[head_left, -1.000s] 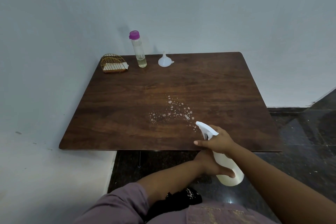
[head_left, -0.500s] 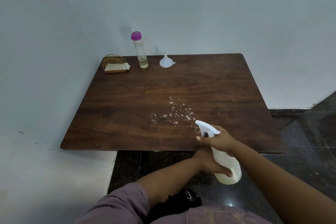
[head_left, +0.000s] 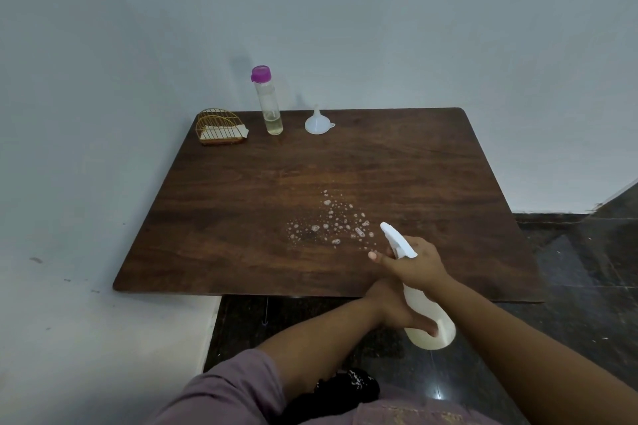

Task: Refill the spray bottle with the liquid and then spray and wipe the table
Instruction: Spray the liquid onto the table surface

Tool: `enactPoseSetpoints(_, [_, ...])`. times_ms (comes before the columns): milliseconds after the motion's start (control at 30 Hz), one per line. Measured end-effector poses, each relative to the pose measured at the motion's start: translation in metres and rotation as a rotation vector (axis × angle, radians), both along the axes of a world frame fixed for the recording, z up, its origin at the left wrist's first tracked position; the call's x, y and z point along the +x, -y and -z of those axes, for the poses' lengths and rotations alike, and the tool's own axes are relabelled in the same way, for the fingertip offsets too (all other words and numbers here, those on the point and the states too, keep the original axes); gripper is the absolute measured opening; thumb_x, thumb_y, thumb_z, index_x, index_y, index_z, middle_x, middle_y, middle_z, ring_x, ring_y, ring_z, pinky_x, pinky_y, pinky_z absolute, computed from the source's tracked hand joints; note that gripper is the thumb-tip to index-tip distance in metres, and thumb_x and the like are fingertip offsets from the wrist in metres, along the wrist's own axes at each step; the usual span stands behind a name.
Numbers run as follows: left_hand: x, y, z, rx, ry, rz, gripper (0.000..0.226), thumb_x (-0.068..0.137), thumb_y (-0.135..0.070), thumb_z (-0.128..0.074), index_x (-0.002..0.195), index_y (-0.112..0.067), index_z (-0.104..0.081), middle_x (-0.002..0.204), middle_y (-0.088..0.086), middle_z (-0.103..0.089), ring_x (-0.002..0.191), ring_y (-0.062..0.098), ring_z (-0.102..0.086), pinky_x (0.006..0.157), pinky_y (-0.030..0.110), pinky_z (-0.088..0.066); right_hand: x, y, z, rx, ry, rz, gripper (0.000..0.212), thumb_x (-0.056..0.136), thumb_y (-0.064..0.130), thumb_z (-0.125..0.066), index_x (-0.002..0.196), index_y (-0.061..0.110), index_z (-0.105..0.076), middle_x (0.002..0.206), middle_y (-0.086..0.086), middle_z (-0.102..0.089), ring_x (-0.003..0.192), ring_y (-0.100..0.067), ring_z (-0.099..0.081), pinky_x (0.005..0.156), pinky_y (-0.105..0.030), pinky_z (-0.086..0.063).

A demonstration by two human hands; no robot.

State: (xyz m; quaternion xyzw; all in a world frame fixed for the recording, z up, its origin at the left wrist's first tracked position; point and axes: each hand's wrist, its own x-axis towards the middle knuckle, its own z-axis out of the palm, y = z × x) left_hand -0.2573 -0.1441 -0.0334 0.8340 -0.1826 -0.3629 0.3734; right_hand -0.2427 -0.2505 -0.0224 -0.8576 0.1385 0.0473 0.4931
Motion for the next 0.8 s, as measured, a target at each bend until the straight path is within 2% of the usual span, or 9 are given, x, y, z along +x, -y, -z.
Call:
enactPoseSetpoints(100, [-0.001,0.003,-0.004,-0.006,-0.036,-0.020,0.118,0.031,-0.056,-0.086,0.136,-0.023,-0.044,0.134,-0.005,-0.050,0.127,0.014,-0.048,0.099,0.028,-0.046,0.005,-0.004,0.002,-0.003,-0.034,0.052,0.047,0.062,0.043,-0.087,0.056,0.015,-0.050,0.058,0.007,-0.054,0.055,-0.006,-0.054,0.055,-0.020,-0.042])
enactPoseSetpoints(133, [0.000,0.004,-0.004,-0.010,-0.048,-0.029,0.117,0.030,-0.061,-0.079,0.136,-0.024,-0.045,0.131,-0.008,-0.050,0.127,0.013,-0.048,0.098,0.027,-0.046,0.007,-0.003,0.002,0.001,-0.072,0.029,0.045,0.060,0.045,-0.087,0.059,0.014,-0.055,0.060,0.007,-0.056,0.058,-0.006,-0.057,0.055,-0.019,-0.042])
enactPoseSetpoints(233, [0.004,0.004,-0.004,-0.007,-0.074,-0.036,0.095,0.049,-0.046,-0.092,0.131,-0.025,-0.049,0.121,-0.012,-0.046,0.126,0.013,-0.048,0.099,0.029,-0.046,0.014,0.001,-0.003,0.001,-0.148,-0.099,0.043,0.061,0.051,-0.084,0.070,0.016,-0.063,0.069,0.007,-0.062,0.068,-0.008,-0.061,0.061,-0.021,-0.044])
enactPoseSetpoints(333, [0.005,0.005,-0.005,-0.006,-0.098,-0.084,0.072,0.064,-0.037,-0.090,0.125,-0.024,-0.053,0.118,-0.009,-0.053,0.106,0.010,-0.055,0.092,0.035,-0.054,0.019,0.001,-0.002,-0.027,-0.076,-0.074,0.038,0.068,0.052,-0.079,0.083,0.020,-0.066,0.082,0.004,-0.067,0.079,-0.011,-0.064,0.068,-0.025,-0.050])
enactPoseSetpoints(400, [0.006,0.006,-0.008,-0.004,-0.082,-0.102,0.079,0.065,-0.037,-0.090,0.130,-0.021,-0.049,0.118,-0.008,-0.051,0.105,0.012,-0.056,0.090,0.033,-0.054,0.021,-0.001,0.001,-0.048,-0.033,0.005,0.031,0.068,0.048,-0.081,0.075,0.022,-0.066,0.077,0.005,-0.066,0.073,-0.009,-0.063,0.064,-0.023,-0.047])
enactPoseSetpoints(467, [0.010,0.005,-0.008,0.017,-0.021,-0.080,0.086,0.064,-0.038,-0.090,0.136,-0.019,-0.045,0.128,-0.003,-0.051,0.117,0.018,-0.055,0.093,0.032,-0.052,0.022,-0.002,0.002,-0.039,-0.039,0.008,0.033,0.063,0.046,-0.085,0.067,0.021,-0.064,0.073,0.007,-0.065,0.069,-0.007,-0.063,0.063,-0.022,-0.048])
enactPoseSetpoints(533, [0.014,0.003,-0.010,0.036,0.026,-0.044,0.086,0.064,-0.038,-0.090,0.136,-0.019,-0.045,0.135,0.001,-0.049,0.125,0.018,-0.051,0.098,0.031,-0.049,0.023,-0.002,0.002,-0.030,-0.074,-0.043,0.040,0.060,0.050,-0.085,0.077,0.018,-0.069,0.081,0.005,-0.070,0.077,-0.008,-0.066,0.071,-0.027,-0.054])
enactPoseSetpoints(600, [0.015,0.003,-0.010,0.027,-0.008,-0.061,0.082,0.066,-0.035,-0.089,0.134,-0.020,-0.046,0.131,-0.001,-0.048,0.124,0.018,-0.051,0.096,0.033,-0.051,0.025,0.000,-0.003,-0.071,-0.095,-0.100,0.046,0.061,0.051,-0.084,0.082,0.013,-0.067,0.083,0.001,-0.069,0.080,-0.011,-0.066,0.075,-0.029,-0.054])
enactPoseSetpoints(800, [0.017,0.007,-0.012,0.028,-0.002,-0.075,0.089,0.067,-0.038,-0.088,0.140,-0.018,-0.040,0.142,0.004,-0.044,0.123,0.023,-0.054,0.094,0.033,-0.052,0.029,-0.002,-0.007,-0.056,-0.045,0.008,0.034,0.068,0.036,-0.085,0.068,0.009,-0.064,0.067,0.001,-0.064,0.065,-0.012,-0.063,0.063,-0.026,-0.048])
